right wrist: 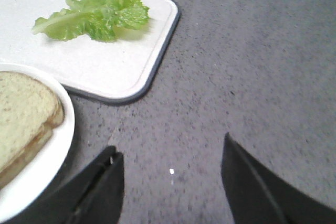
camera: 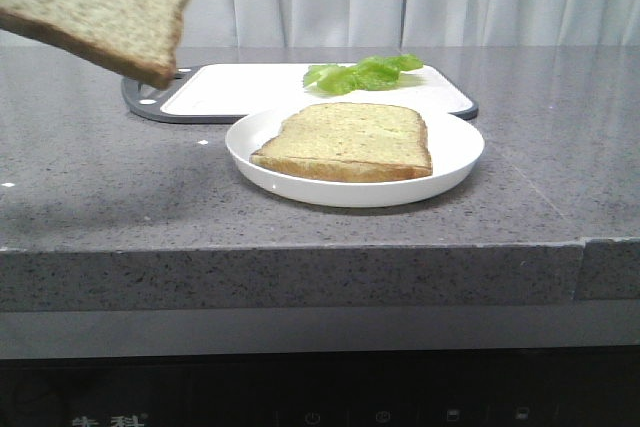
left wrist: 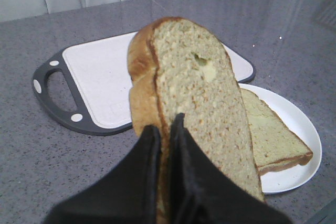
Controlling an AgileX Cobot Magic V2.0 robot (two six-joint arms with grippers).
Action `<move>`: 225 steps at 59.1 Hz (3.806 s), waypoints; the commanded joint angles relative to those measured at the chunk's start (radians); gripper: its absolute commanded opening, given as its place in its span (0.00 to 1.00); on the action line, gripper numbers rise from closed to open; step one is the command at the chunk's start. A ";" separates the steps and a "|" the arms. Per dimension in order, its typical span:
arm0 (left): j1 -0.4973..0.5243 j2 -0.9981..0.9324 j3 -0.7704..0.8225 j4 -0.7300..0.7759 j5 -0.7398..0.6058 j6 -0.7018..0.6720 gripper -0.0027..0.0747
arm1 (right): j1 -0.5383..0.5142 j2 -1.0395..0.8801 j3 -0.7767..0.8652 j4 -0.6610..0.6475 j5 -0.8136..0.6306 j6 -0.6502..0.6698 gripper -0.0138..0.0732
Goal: Left arm grabs bread, right arm adds lettuce
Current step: 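Reach the right gripper to the lettuce leaf and grasp it, then carry the lettuce with the right gripper and lower it onto the bread, then open the right gripper and raise it away from the plate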
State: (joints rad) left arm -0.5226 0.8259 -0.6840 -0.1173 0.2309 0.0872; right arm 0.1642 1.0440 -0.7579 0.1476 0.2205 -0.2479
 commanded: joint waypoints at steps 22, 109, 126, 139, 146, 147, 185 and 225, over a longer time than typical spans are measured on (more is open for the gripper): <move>0.016 -0.059 -0.020 -0.002 -0.084 -0.010 0.01 | 0.090 0.639 -0.610 -0.030 0.020 -0.136 0.74; 0.016 -0.057 -0.020 -0.011 -0.059 -0.010 0.01 | 0.107 1.003 -1.111 -0.031 0.257 -0.255 0.09; 0.016 -0.057 -0.020 -0.014 -0.059 -0.010 0.01 | 0.107 0.923 -1.106 0.059 0.269 -0.255 0.09; 0.016 -0.057 -0.020 -0.014 -0.059 -0.010 0.01 | 0.109 0.770 -0.960 0.177 0.237 -0.255 0.09; 0.016 -0.057 -0.020 -0.014 -0.059 -0.010 0.01 | 0.128 0.637 -0.777 0.183 0.178 -0.255 0.09; 0.016 -0.057 -0.020 -0.014 -0.059 -0.010 0.01 | 0.137 0.610 -0.751 0.182 0.168 -0.255 0.09; 0.016 -0.057 -0.020 -0.014 -0.061 -0.010 0.01 | 0.308 0.365 -0.234 0.269 -0.079 -0.255 0.09; 0.016 -0.057 -0.020 -0.014 -0.061 -0.010 0.01 | 0.305 0.407 -0.234 0.269 -0.081 -0.255 0.69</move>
State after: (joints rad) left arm -0.5098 0.7747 -0.6763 -0.1202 0.2563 0.0872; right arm 0.4729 1.5060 -0.9669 0.4085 0.1949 -0.4950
